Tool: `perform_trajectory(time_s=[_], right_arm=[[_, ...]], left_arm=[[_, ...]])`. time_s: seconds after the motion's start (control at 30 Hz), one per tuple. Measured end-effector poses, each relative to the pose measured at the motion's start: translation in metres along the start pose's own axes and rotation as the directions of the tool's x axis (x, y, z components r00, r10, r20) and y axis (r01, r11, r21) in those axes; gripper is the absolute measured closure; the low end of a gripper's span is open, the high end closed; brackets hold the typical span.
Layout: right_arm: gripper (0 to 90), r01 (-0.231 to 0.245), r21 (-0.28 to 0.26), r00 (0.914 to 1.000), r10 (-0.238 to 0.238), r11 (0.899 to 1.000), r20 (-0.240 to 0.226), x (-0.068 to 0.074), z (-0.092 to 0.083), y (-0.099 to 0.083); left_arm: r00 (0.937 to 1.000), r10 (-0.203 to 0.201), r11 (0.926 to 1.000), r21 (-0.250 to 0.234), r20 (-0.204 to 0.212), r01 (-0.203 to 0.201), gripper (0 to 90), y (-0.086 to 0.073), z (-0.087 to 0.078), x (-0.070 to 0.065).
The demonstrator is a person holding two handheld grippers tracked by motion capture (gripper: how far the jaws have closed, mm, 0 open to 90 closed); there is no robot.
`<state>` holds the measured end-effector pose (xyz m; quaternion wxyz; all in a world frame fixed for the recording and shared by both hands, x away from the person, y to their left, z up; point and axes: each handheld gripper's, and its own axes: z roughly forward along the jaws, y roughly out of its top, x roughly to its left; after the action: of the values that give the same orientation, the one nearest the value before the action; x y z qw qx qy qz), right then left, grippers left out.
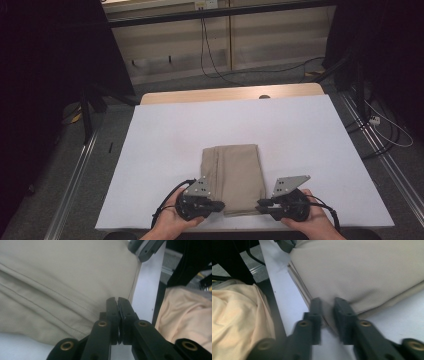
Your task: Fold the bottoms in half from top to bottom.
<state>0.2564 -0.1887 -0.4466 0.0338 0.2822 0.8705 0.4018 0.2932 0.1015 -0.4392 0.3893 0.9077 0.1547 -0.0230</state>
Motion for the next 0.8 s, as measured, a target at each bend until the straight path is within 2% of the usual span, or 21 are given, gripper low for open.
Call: perform_trajectory(time_s=[0.07,0.17,0.27,0.37,0.47,0.5,0.63,0.7,0.77,0.8], right_arm=[[71.9,0.005,-0.002,1.0000,-0.005,1.000,0.000,-0.001,0.001,0.001],[63.3,-0.006,-0.007,1.0000,0.006,1.000,0.000,-0.002,0.000,0.001],[57.5,-0.011,-0.007,0.9999,0.011,1.000,0.007,-0.001,0.001,0.002],[51.0,-0.010,-0.031,0.9999,0.011,0.999,0.013,0.000,0.000,0.004],[45.4,-0.015,-0.074,0.9991,0.018,0.997,0.037,-0.001,-0.003,0.007],[43.7,-0.023,-0.082,0.9985,0.027,0.996,0.048,-0.002,-0.003,0.007],[31.8,-0.058,-0.123,0.9934,0.070,0.991,0.091,-0.008,-0.005,0.009],[22.8,-0.074,-0.143,0.9894,0.090,0.987,0.114,-0.009,-0.005,0.011],[21.7,-0.073,-0.161,0.9874,0.094,0.984,0.127,-0.011,-0.007,0.012],[17.3,-0.075,-0.170,0.9856,0.099,0.983,0.137,-0.011,-0.007,0.013]], left_arm=[[1.0000,-0.002,1.0000,0.005,0.007,0.002,86.9,0.002,0.005,0.000],[0.9998,-0.007,1.0000,0.000,0.020,0.007,85.1,0.001,0.005,0.002],[0.9979,-0.038,0.9991,-0.016,0.052,0.039,77.6,-0.001,0.004,0.004],[0.9976,-0.038,0.9984,-0.039,0.057,0.041,72.5,0.000,0.003,0.003],[0.9995,-0.013,0.9974,-0.070,0.030,0.015,67.7,0.004,-0.002,0.000],[0.9996,-0.022,0.9964,-0.082,0.018,0.023,66.4,0.004,-0.004,0.001],[0.9979,-0.051,0.9911,-0.125,-0.040,0.046,49.3,0.004,-0.007,0.004],[0.9953,-0.060,0.9888,-0.141,-0.076,0.048,41.0,0.003,-0.008,0.006],[0.9927,-0.065,0.9880,-0.146,-0.102,0.050,33.4,0.003,-0.010,0.009],[0.9912,-0.068,0.9870,-0.152,-0.113,0.050,32.3,0.002,-0.011,0.011]])
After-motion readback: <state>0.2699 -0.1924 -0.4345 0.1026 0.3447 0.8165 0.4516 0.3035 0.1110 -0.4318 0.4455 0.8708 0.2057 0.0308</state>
